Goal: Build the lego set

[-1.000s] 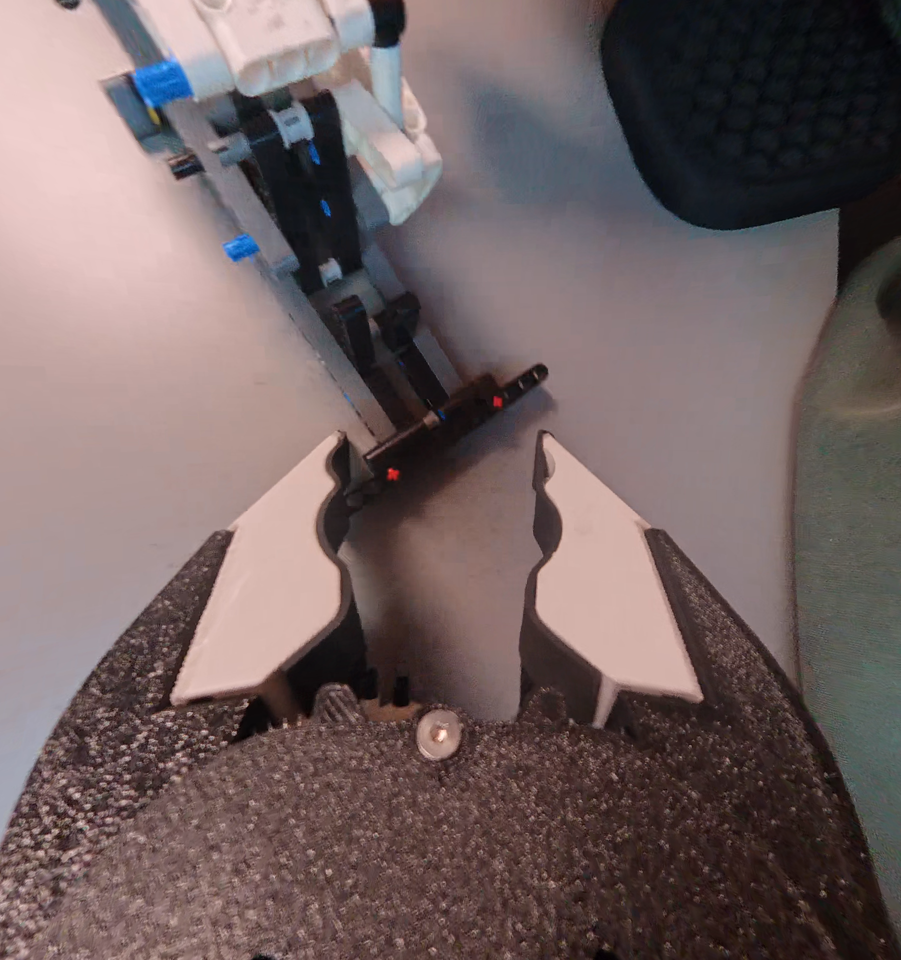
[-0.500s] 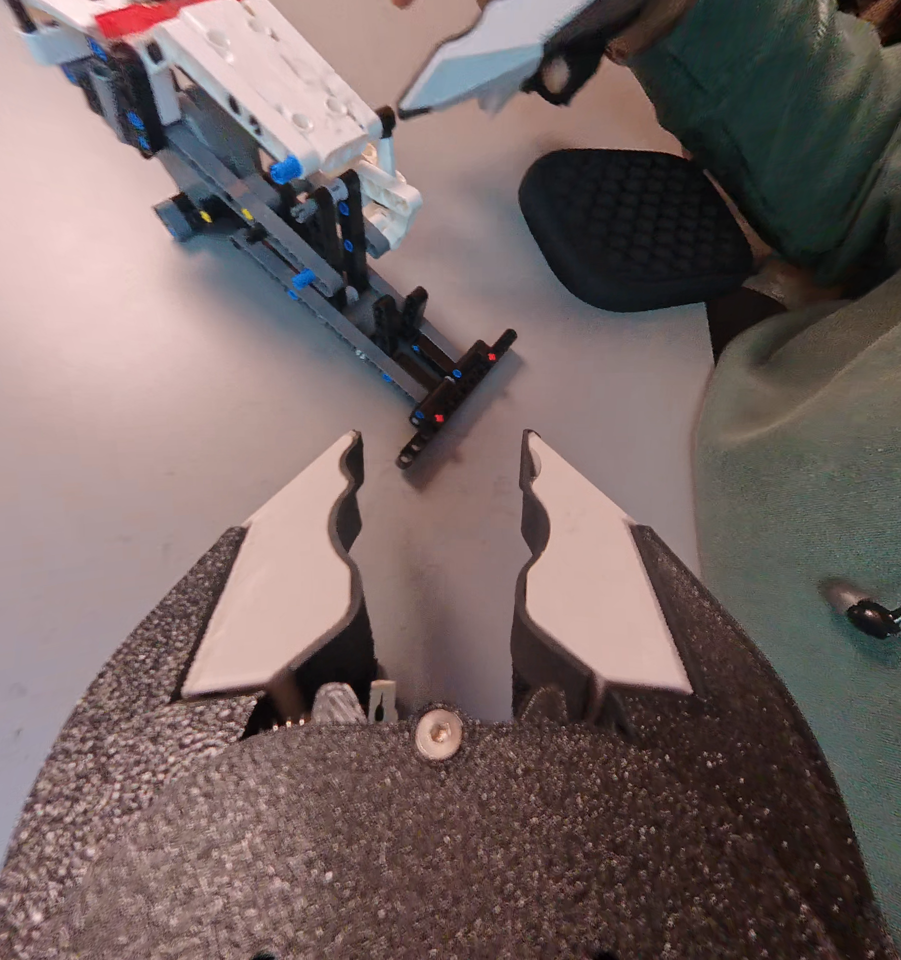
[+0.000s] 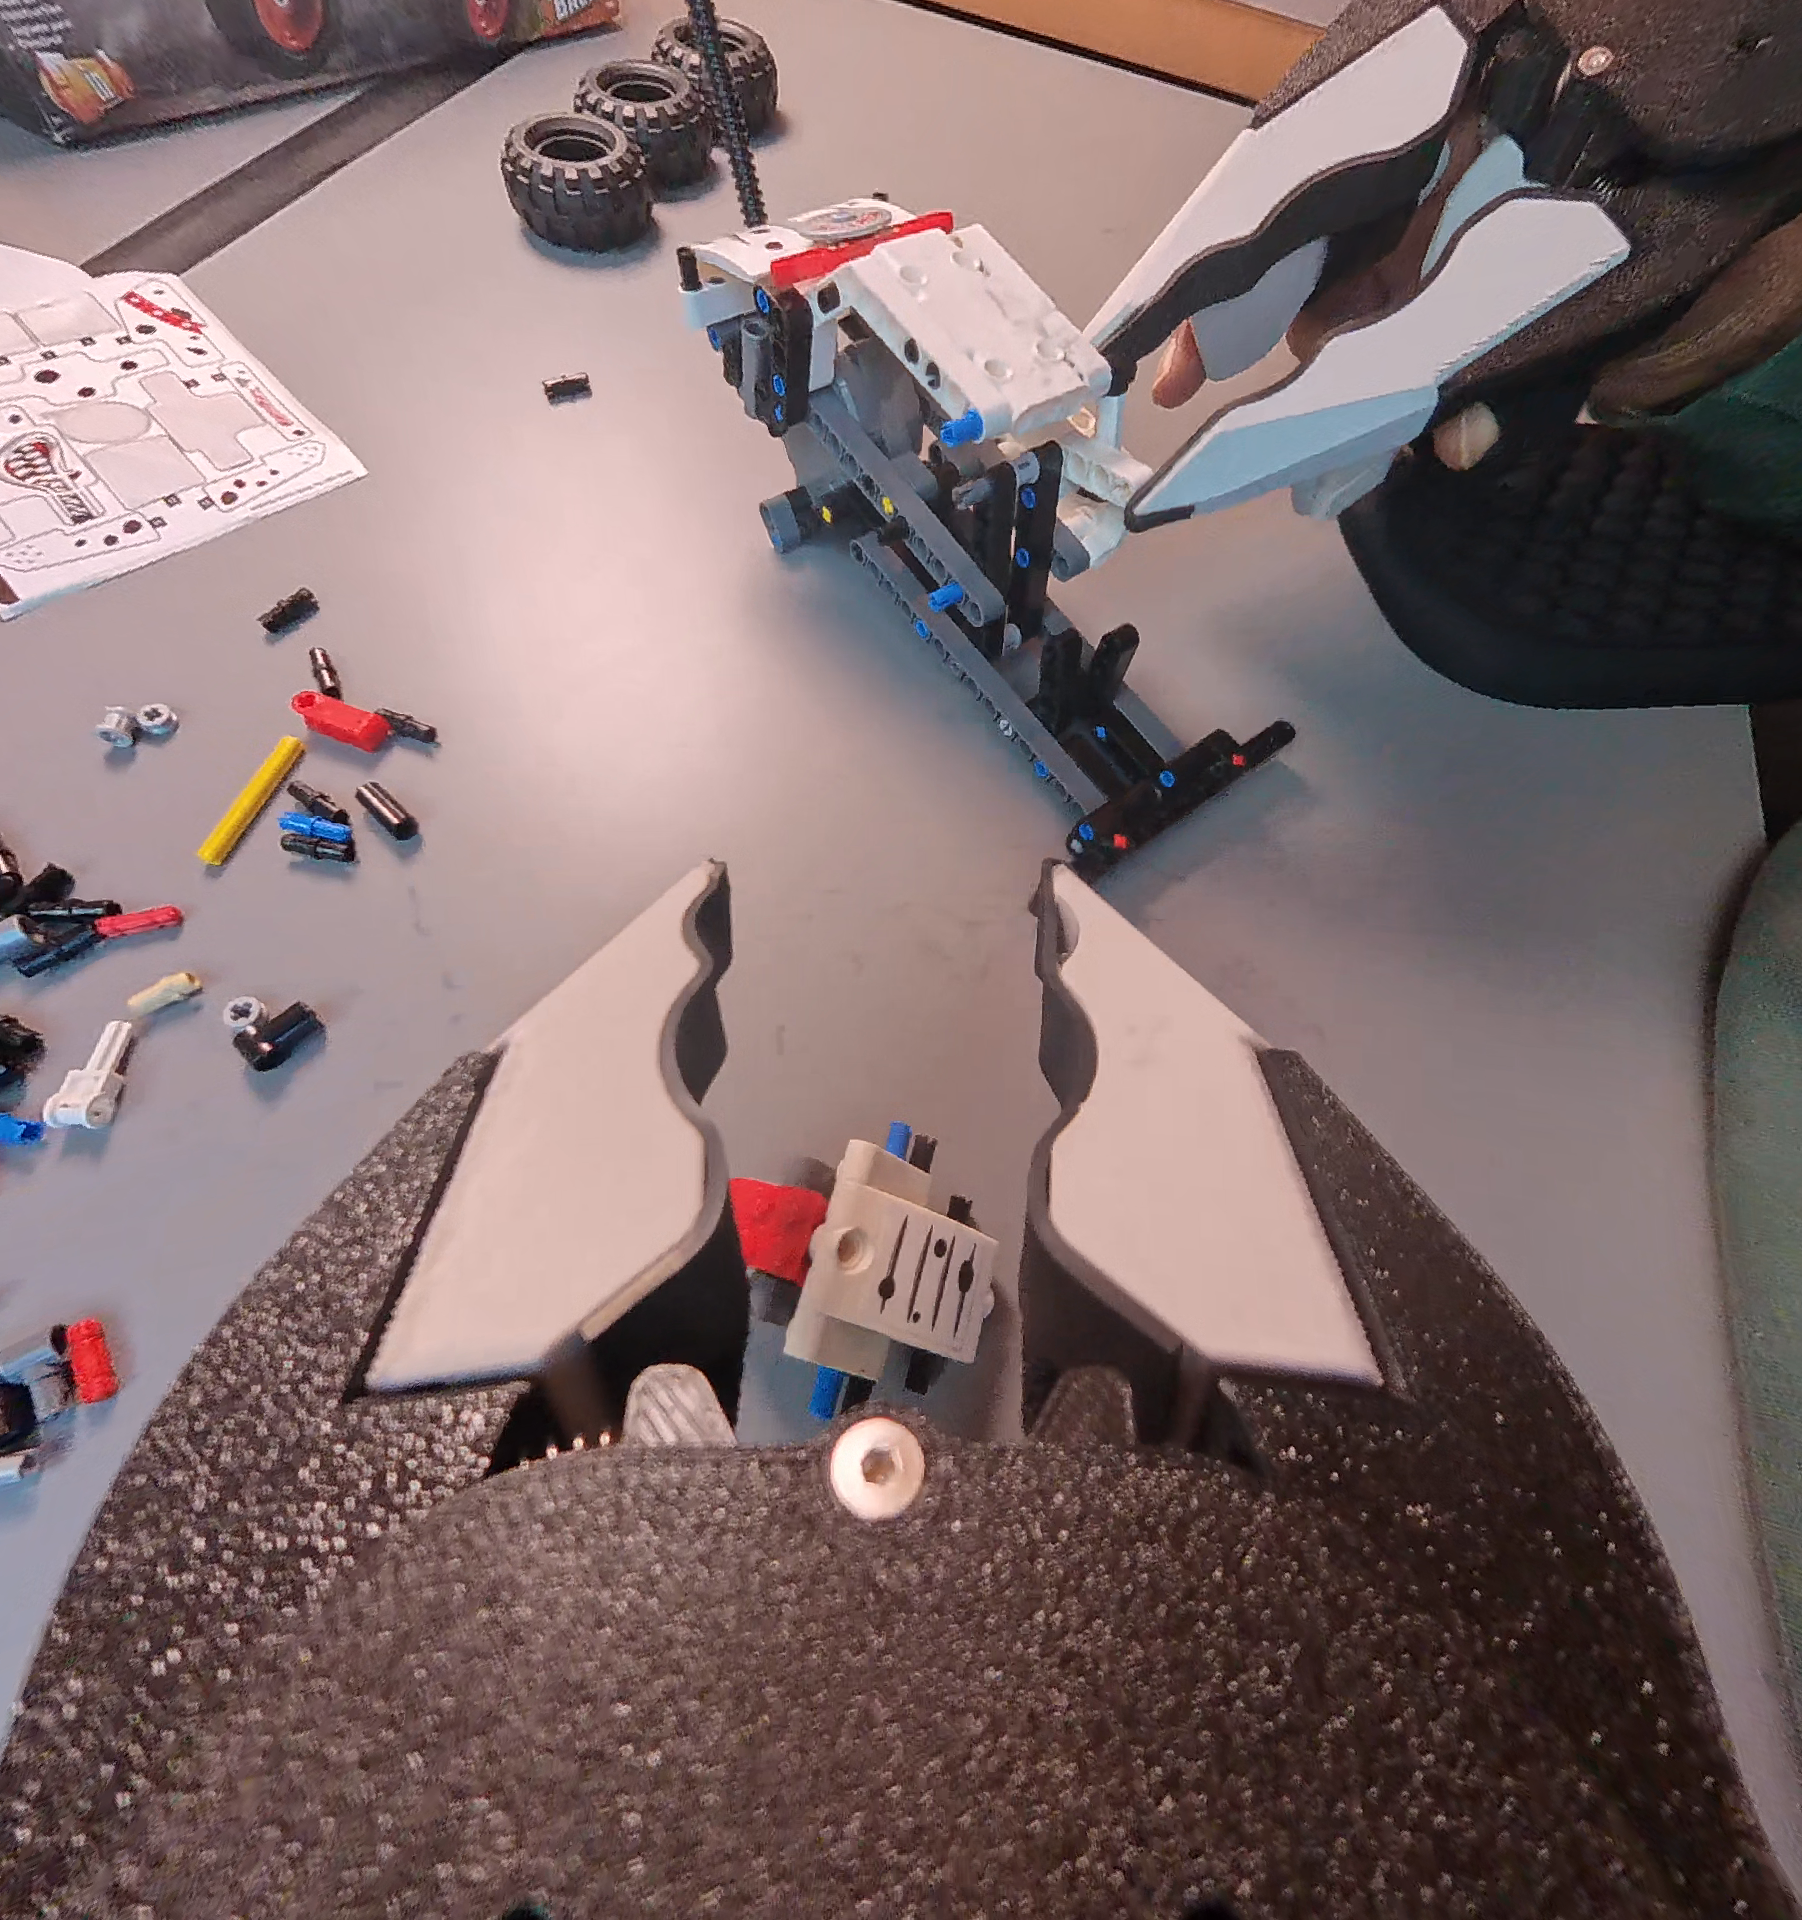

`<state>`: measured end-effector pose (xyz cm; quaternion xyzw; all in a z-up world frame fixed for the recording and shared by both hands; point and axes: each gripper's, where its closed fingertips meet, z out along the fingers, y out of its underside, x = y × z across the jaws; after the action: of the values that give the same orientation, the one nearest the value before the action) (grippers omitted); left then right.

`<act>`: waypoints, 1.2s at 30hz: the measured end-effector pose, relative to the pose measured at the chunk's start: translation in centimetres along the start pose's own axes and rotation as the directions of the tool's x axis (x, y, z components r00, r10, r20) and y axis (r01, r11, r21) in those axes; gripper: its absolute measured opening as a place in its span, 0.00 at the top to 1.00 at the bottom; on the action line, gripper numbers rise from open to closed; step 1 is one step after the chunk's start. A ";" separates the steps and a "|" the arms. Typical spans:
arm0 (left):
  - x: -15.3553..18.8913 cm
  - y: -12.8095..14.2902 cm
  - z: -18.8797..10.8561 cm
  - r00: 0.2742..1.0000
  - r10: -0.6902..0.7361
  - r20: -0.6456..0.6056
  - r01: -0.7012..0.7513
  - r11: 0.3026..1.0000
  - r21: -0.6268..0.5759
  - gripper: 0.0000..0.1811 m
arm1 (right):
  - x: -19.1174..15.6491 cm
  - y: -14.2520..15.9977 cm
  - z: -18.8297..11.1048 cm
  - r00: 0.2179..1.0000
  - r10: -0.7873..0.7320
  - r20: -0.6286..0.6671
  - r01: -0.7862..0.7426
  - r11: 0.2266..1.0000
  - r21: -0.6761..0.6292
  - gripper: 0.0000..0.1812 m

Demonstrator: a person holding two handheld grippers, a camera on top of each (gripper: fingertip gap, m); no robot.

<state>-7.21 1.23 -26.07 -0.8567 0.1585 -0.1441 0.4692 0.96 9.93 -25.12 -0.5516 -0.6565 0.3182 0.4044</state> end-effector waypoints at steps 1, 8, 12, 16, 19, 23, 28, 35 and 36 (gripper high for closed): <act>-0.1 0.0 0.0 1.000 -0.005 0.002 0.005 1.000 0.002 0.68 | -0.1 -0.1 0.2 1.000 -0.003 -0.002 0.003 1.000 -0.004 0.81; -0.7 0.0 -0.2 1.000 -0.022 0.018 0.022 0.999 0.023 0.69 | -0.5 -0.6 1.3 0.999 -0.042 -0.026 0.041 0.999 -0.024 0.81; -1.1 0.2 -0.1 0.999 -0.035 0.027 0.035 0.999 0.027 0.69 | -0.7 -0.9 1.8 0.998 -0.052 -0.023 0.052 0.998 -0.019 0.81; -1.7 -0.1 -0.3 0.998 -0.036 0.057 0.032 0.997 0.064 0.69 | -0.7 -1.1 2.1 0.998 -0.047 -0.032 0.046 0.999 -0.027 0.81; -2.2 -0.4 -0.5 0.996 -0.040 0.075 0.034 0.995 0.089 0.69 | -0.5 -1.2 2.4 0.998 -0.032 -0.055 0.031 0.999 -0.029 0.81; -2.5 -0.2 -0.4 0.995 -0.052 0.080 0.044 0.995 0.092 0.69 | 0.7 -1.1 2.6 0.991 0.017 -0.135 -0.021 1.000 -0.023 0.82; -2.5 0.0 -0.2 0.996 -0.048 0.078 0.041 0.996 0.084 0.69 | 1.6 -1.0 2.7 0.973 0.078 -0.218 -0.084 0.996 -0.018 0.81; -2.8 -0.1 -0.4 0.995 -0.052 0.088 0.043 0.994 0.100 0.69 | 0.8 -2.4 0.7 1.000 0.001 -0.016 -0.001 1.000 -0.029 0.75; -2.9 -0.1 -0.5 0.995 -0.054 0.088 0.045 0.994 0.103 0.69 | 1.0 -2.9 0.2 0.997 -0.068 0.021 0.068 0.997 -0.021 0.74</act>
<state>-9.97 2.11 -26.00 -0.8412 0.1082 -0.1242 0.5149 -0.58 10.37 -22.56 -0.5301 -0.6823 0.3026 0.4024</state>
